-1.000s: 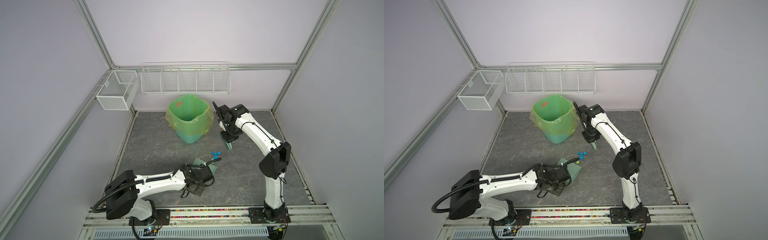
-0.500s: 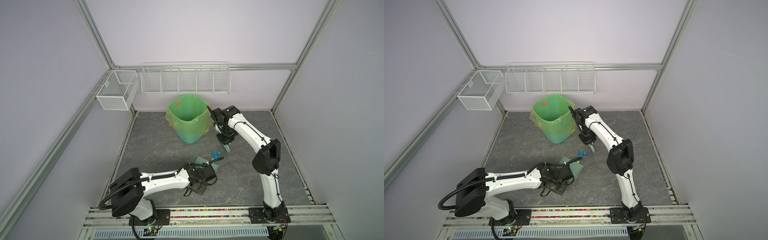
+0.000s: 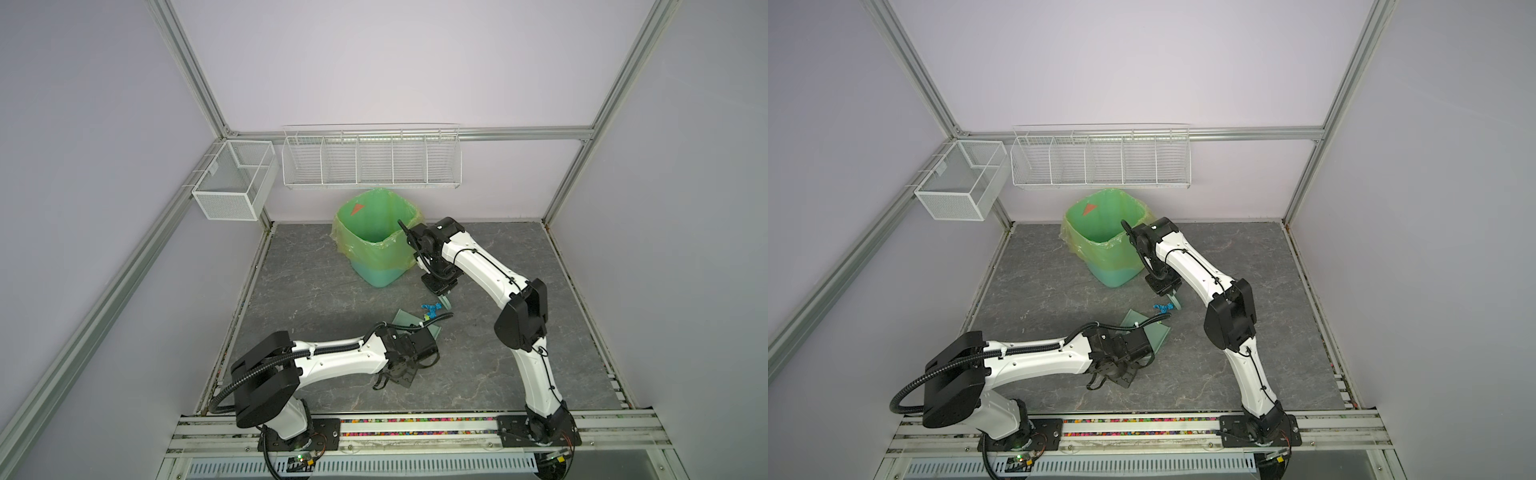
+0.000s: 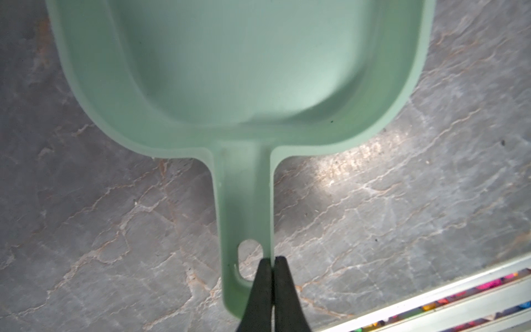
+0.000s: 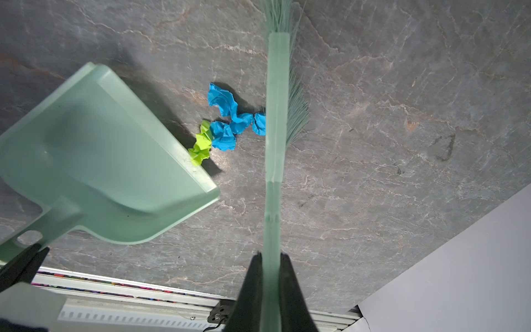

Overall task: Sweep away the paper scraps from the table
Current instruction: 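Sweep the blue and lime scraps into the dustpan with the right gripper's brush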

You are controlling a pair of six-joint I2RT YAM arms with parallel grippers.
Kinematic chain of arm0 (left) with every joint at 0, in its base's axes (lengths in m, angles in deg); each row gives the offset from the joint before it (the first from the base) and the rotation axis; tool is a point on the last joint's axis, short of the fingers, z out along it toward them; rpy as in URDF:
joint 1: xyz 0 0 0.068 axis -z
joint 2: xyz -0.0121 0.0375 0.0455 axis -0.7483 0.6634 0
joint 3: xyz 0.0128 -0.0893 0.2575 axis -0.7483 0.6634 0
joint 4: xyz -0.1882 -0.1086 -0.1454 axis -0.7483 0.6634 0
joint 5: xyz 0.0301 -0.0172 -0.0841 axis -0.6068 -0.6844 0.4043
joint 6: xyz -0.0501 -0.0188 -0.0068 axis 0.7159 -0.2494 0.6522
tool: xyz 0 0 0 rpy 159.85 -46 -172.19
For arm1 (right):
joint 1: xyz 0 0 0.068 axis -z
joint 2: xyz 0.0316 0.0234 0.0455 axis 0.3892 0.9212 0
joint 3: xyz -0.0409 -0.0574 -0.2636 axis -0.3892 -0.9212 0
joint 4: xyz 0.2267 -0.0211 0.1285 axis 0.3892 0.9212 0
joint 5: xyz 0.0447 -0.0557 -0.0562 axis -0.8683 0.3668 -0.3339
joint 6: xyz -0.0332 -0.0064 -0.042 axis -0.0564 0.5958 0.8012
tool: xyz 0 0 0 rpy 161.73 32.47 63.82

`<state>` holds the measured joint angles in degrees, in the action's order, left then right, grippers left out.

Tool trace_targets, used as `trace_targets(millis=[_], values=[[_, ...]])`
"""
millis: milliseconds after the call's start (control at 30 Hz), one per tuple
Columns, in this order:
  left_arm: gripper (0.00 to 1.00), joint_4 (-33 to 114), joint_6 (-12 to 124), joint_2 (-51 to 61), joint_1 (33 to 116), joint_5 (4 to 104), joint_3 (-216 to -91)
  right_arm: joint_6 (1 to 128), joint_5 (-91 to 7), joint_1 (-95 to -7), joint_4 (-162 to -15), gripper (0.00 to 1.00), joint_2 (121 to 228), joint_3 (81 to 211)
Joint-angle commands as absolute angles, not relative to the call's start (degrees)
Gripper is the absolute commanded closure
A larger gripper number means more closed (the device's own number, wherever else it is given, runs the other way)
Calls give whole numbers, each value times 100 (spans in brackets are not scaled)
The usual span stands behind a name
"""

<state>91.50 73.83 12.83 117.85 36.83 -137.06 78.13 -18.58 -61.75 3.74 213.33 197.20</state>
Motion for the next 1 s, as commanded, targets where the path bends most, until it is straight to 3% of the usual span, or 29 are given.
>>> trace_targets(millis=[0, 567, 967], values=[[100, 9222, 7356, 1367, 11810, 3632, -13807, 7959, -2179, -6254, 448, 93, 21415, 19633], [100, 9498, 7364, 1410, 11748, 3920, -13915, 7999, -2509, -6494, 134, 93, 21134, 18927], [100, 10519, 7523, 657, 11730, 3658, -14255, 7998, -2291, -6489, 97, 93, 20883, 19060]])
